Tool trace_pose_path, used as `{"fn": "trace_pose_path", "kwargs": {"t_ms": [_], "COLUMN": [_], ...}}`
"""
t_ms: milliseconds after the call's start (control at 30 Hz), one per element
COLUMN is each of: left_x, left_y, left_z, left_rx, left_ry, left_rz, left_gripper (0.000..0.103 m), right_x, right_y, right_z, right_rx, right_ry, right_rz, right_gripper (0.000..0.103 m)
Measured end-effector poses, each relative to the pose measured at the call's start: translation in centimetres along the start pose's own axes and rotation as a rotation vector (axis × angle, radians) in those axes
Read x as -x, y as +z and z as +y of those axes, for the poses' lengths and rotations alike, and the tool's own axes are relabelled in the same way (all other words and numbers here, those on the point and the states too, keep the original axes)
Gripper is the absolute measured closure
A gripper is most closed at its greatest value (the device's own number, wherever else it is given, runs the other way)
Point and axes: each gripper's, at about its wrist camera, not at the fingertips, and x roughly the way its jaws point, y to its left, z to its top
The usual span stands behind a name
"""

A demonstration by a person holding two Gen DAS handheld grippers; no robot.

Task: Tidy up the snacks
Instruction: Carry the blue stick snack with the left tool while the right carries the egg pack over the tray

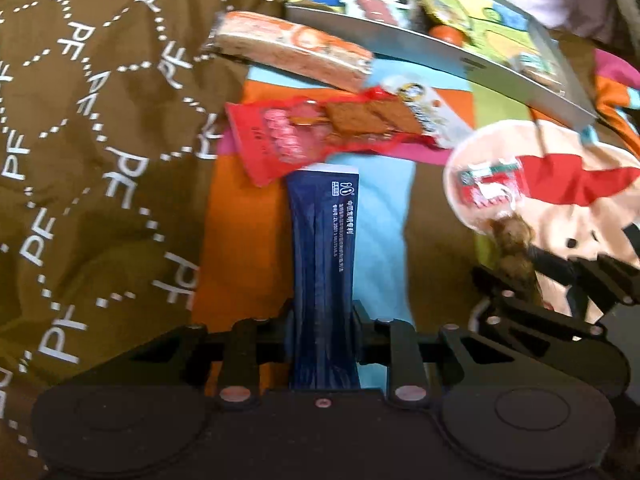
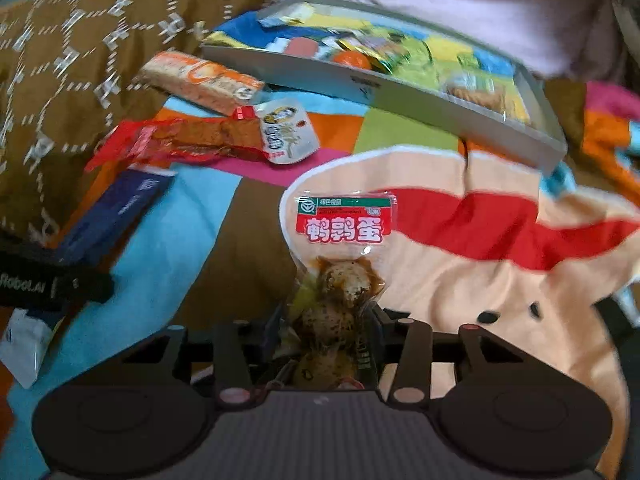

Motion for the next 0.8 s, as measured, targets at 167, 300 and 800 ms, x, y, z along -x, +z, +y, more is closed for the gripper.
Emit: {"fn": "trace_pose_path", "kwargs": {"t_ms": [167, 300, 800], "left_x": [0.2, 0.7, 3.7], "left_y": [-0.3, -0.4, 0.6], "left_z": [-0.4, -0.6, -0.6], "left_rx": [-0.002, -0.006, 0.037], "left_ry": [-0.04, -0.06, -0.157], "left_rz": [-0.006, -0.029, -0.209], "left_gripper": [0.077, 0.077, 0.077], "right_x": [1.4, 1.9, 3.4], "right_y": [-0.8, -1.0, -0.1], "right_z": [2.6, 3.8, 3.5], "right_rx": [0.255, 0.352, 0.35], "right_ry": [-0.146, -0.205, -0.279], "right_rz": [-0.101, -0.16, -0.356], "right_gripper": [0.056, 0.055, 0.054]}}
